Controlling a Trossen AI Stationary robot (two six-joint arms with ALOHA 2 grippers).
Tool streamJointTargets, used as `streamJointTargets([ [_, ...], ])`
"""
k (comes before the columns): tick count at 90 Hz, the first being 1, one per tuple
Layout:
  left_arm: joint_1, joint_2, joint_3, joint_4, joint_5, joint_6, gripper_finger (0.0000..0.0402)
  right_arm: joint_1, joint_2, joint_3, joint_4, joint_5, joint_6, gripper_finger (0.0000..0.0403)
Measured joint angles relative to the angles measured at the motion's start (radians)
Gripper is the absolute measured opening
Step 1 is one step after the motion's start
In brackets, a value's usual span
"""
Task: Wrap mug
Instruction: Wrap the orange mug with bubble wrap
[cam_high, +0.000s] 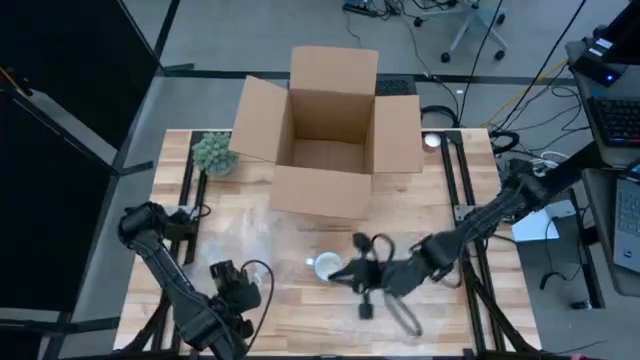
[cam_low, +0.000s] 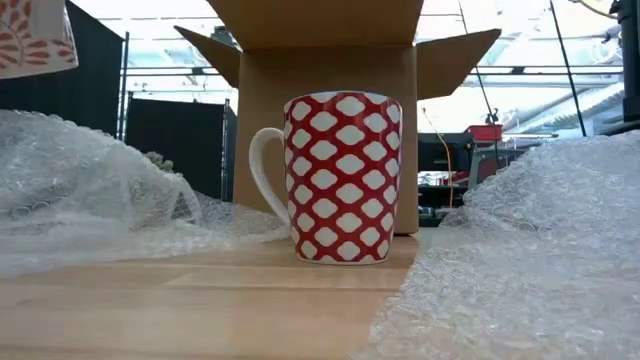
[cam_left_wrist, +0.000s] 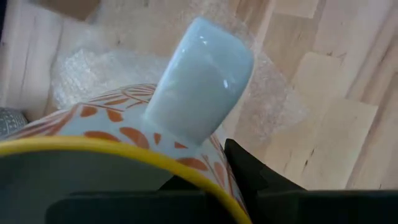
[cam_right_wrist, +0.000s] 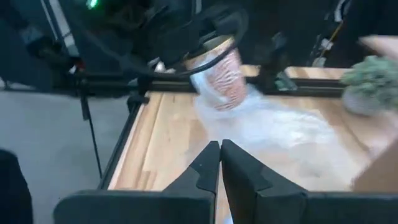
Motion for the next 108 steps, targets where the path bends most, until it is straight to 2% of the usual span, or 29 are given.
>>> streamJointTargets([
  [6, -0.004, 0.000, 0.000, 0.000, 0.000, 0.000, 0.0002, 0.014, 0.069, 0.038, -0.017, 0.011, 0.011, 0.0003],
  [24, -0.011, 0.000, 0.000, 0.000, -0.001, -0.006, 0.0002, 0.063, 0.244, 0.140, -0.102, 0.131, 0.125, 0.0003],
  [53, -0.011, 0.001, 0.000, 0.001, -0.026, 0.020, 0.0002, 0.066, 0.456, 0.225, -0.104, 0.205, 0.320, 0.0001],
  [76, -0.011, 0.001, 0.000, 0.000, -0.026, 0.023, 0.0002, 0.022, 0.502, 0.235, -0.161, 0.256, 0.454, 0.0001],
  [84, -0.012, 0.001, 0.000, 0.000, -0.026, 0.022, 0.0002, 0.001, 0.502, 0.235, -0.221, 0.284, 0.497, 0.0001],
  [108, -0.015, 0.001, 0.000, 0.010, -0.027, 0.021, 0.0002, -0.022, 0.499, 0.235, -0.444, 0.282, 0.597, 0.0000],
])
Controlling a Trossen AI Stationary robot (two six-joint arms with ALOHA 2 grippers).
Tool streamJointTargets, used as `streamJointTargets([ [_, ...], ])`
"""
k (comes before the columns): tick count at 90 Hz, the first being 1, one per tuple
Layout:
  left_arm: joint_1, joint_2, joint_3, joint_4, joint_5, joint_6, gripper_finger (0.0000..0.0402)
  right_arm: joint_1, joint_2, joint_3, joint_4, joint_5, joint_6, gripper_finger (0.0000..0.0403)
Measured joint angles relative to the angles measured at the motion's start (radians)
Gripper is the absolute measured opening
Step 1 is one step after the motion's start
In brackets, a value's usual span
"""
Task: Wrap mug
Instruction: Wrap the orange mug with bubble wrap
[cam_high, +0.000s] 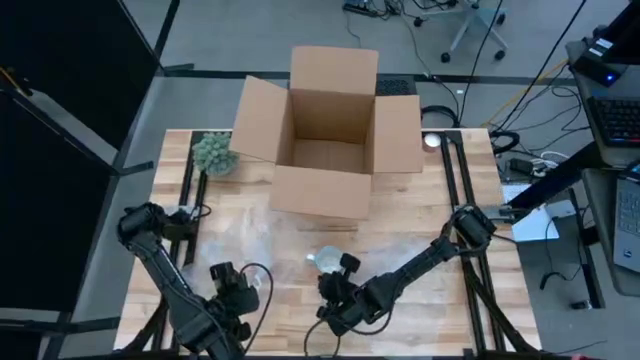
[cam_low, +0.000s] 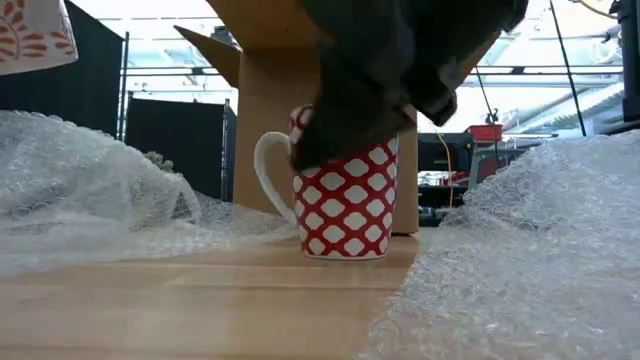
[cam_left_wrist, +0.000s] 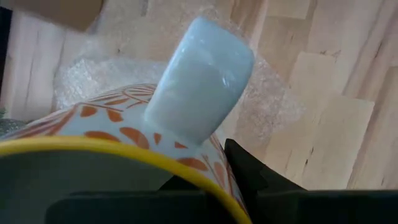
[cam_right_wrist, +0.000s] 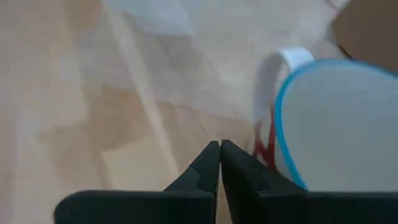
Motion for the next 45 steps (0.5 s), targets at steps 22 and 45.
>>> streamJointTargets([
  [22, 0.001, 0.000, 0.000, 0.011, -0.025, -0.001, 0.0002, -0.023, -0.005, 0.000, -0.238, 0.023, 0.082, 0.0000],
  [45, 0.007, 0.000, 0.000, 0.010, -0.053, -0.002, 0.0010, -0.072, -0.005, 0.000, -0.481, 0.050, 0.099, 0.0000],
])
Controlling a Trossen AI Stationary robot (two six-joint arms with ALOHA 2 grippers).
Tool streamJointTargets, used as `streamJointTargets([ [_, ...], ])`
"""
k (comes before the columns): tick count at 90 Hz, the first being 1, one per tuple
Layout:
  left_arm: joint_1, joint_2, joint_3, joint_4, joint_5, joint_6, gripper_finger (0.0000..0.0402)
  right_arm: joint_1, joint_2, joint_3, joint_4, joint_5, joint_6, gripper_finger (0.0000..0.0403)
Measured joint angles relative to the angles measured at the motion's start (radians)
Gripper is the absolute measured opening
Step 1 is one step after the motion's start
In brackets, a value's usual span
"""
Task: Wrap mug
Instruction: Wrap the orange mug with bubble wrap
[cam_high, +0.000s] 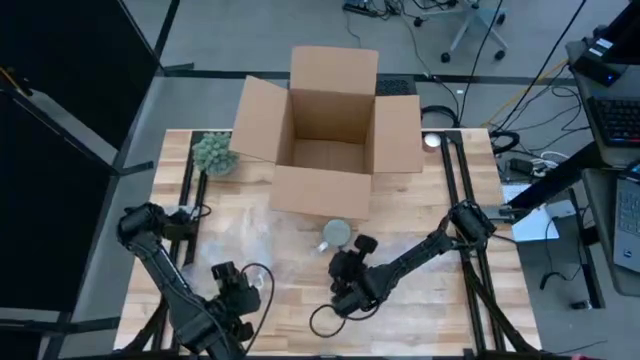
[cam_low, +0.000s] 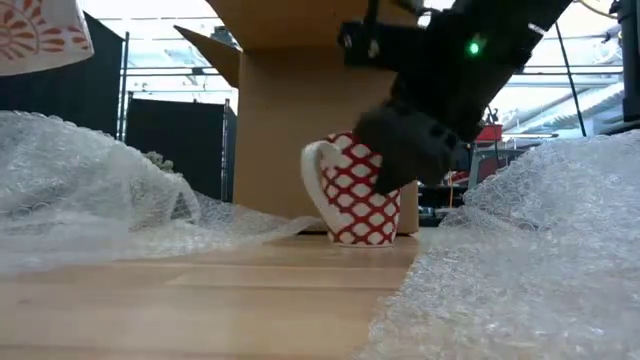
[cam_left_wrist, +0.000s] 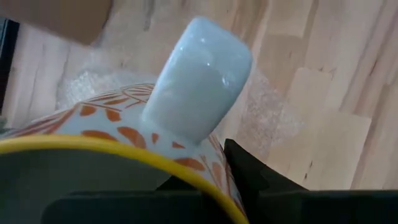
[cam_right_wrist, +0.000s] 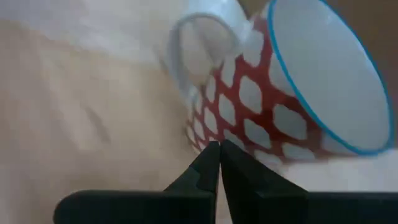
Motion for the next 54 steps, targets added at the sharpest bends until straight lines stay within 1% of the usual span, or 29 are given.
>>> streamJointTargets([
  [6, 0.002, 0.000, 0.000, 0.000, 0.000, 0.000, 0.0010, -0.006, -0.002, 0.000, -0.053, -0.014, 0.001, 0.0000],
  [12, 0.002, 0.000, 0.000, 0.001, -0.001, 0.000, 0.0011, 0.000, -0.017, -0.002, -0.064, -0.043, 0.003, 0.0000],
  [17, 0.002, 0.000, 0.000, 0.003, 0.000, -0.001, 0.0011, 0.015, -0.043, -0.002, -0.030, -0.074, 0.003, 0.0000],
  [23, 0.002, 0.000, 0.000, 0.022, -0.001, -0.001, 0.0011, 0.037, -0.069, -0.002, 0.058, -0.094, 0.003, 0.0000],
  [27, 0.002, 0.000, 0.000, 0.046, 0.000, -0.001, 0.0012, 0.051, -0.078, -0.002, 0.152, -0.097, -0.013, 0.0000],
  [31, 0.002, 0.000, 0.000, 0.067, 0.000, 0.000, 0.0012, 0.065, -0.080, -0.002, 0.273, -0.099, -0.064, 0.0000],
  [39, 0.001, 0.000, 0.000, 0.095, 0.000, 0.000, 0.0012, 0.081, -0.063, -0.001, 0.566, -0.110, -0.223, 0.0000],
  [46, -0.001, 0.000, 0.000, 0.100, 0.003, -0.001, 0.0012, 0.078, -0.022, 0.001, 0.815, -0.146, -0.360, 0.0000],
  [50, -0.004, 0.000, 0.000, 0.109, 0.008, -0.001, 0.0012, 0.069, 0.007, 0.001, 0.917, -0.164, -0.401, 0.0000],
  [54, -0.009, 0.000, 0.000, 0.107, 0.014, -0.008, 0.0012, 0.059, 0.033, 0.003, 0.960, -0.160, -0.409, 0.0000],
])
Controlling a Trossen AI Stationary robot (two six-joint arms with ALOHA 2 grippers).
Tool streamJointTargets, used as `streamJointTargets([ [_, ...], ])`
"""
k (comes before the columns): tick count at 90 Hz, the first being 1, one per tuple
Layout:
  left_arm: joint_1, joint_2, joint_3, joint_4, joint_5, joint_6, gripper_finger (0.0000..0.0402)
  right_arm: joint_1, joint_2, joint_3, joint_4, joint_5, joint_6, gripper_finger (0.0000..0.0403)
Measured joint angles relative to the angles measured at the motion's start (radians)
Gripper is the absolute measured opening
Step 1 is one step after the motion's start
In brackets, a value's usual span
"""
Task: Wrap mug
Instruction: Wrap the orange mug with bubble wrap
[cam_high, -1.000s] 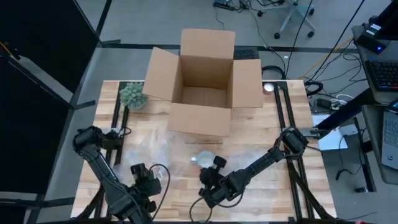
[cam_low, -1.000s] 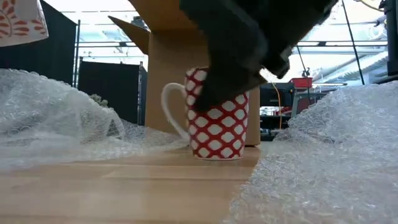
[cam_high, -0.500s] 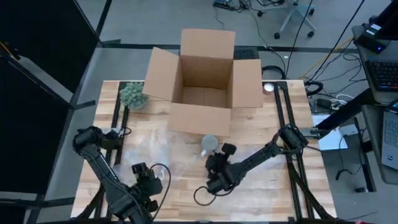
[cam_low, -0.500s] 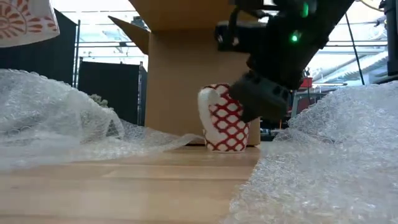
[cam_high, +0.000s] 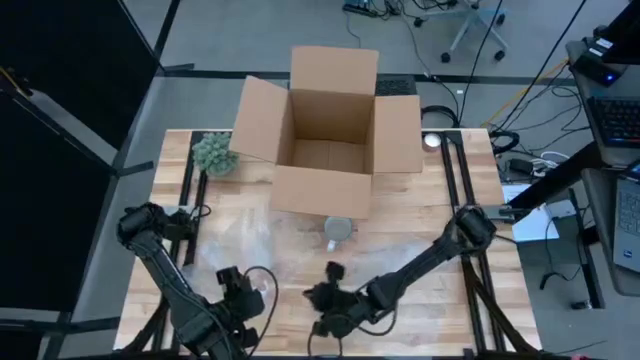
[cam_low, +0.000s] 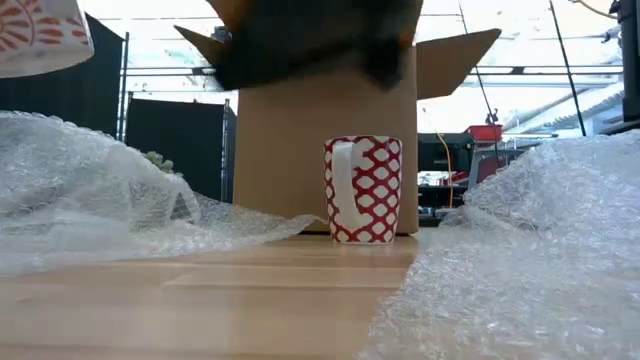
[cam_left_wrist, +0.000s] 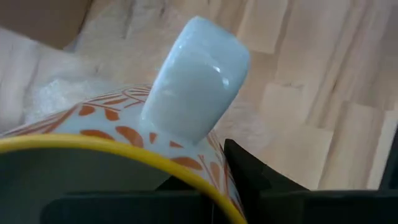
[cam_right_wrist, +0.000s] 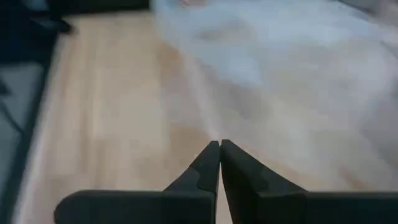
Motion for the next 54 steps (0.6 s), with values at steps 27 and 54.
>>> streamJointTargets([
  [27, -0.017, 0.000, 0.000, -0.004, 0.032, -0.017, 0.0013, -0.087, 0.158, 0.148, -0.038, 0.018, 0.039, 0.0000],
  [54, -0.017, 0.000, 0.000, -0.004, 0.032, -0.018, 0.0013, -0.107, 0.229, 0.170, -0.155, -0.032, 0.138, 0.0000],
])
